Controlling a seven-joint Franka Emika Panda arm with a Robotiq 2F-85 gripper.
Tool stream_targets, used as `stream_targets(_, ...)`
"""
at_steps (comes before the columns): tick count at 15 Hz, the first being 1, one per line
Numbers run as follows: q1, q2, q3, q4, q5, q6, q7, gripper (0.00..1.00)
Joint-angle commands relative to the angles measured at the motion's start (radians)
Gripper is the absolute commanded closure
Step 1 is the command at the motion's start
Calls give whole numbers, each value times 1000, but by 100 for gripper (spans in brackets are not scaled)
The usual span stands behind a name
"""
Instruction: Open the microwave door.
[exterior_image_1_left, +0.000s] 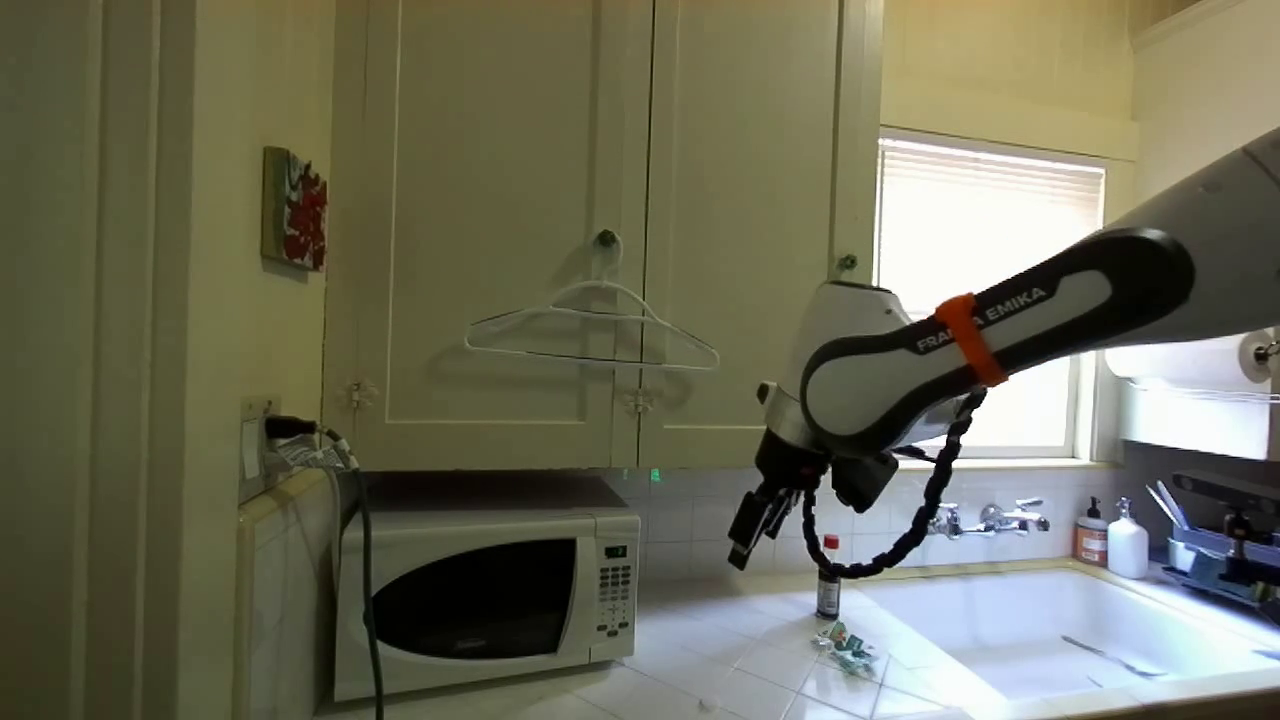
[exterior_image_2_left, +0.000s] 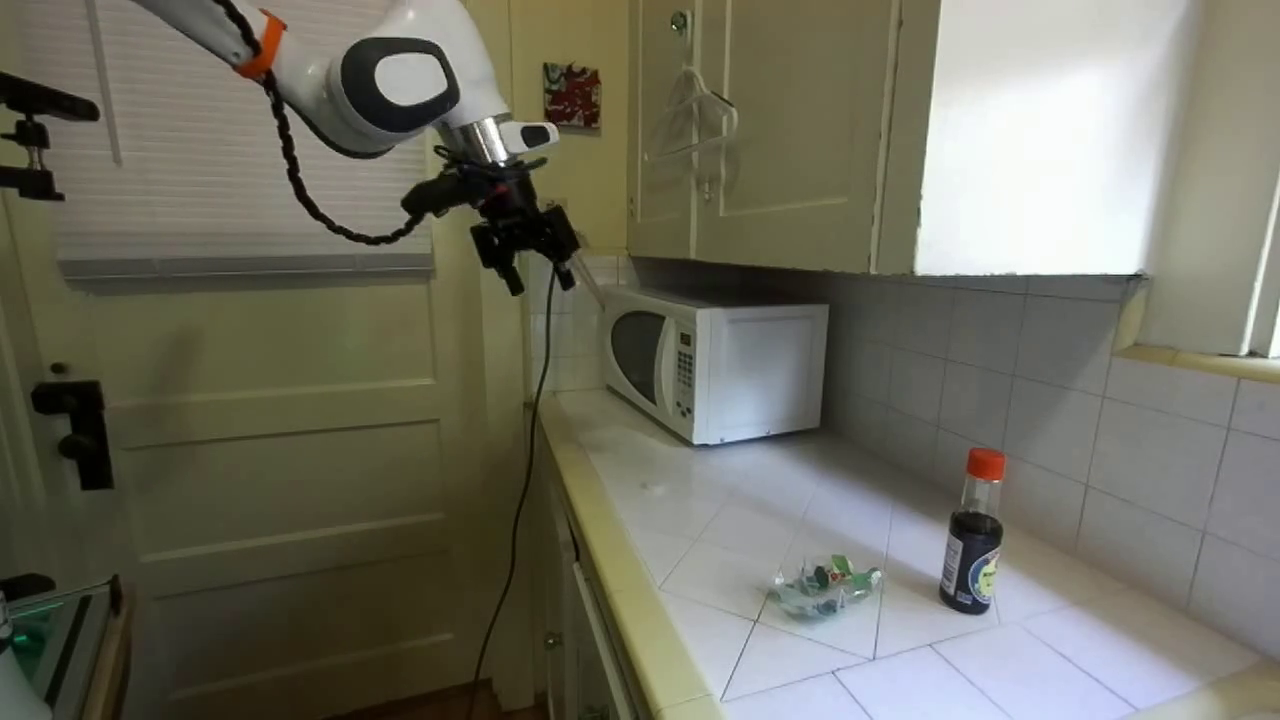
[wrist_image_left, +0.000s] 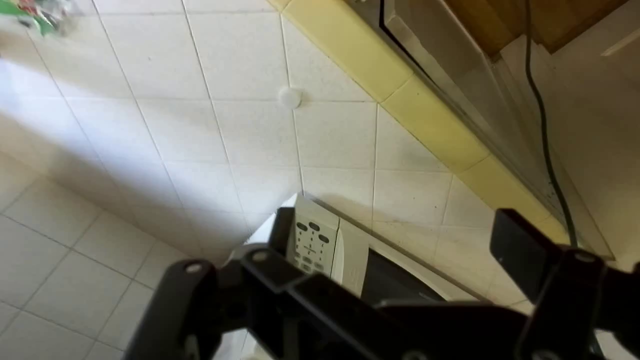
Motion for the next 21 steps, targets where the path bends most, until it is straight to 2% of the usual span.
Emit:
stream_targets(1,127,144,-133,52,224,83,-277,0)
stream_targets(3,182,222,-197,113,397,13,-431,0)
stream_targets(4,169,259,-196,147,477,-37,-493,0)
stream_targets(5,110,293,-150,179,539,-78,-542,0)
stream_targets(6,81,322,-141,213,585,-119,-579,0)
stream_targets(9,-9,394,-107,309,608,-221,-576,0)
stream_targets(10,-6,338,-77,230,568,-139,-552,0)
stream_targets(12,-37,356,-60,252,567,-150,-553,0)
stream_targets(16,-37,354,-43,252,568,-149,-552,0)
stream_targets(19,-62,367,-24,200,625,-74,-707,0)
stream_targets(21,-89,414,-19,193,646,-67,-870,0)
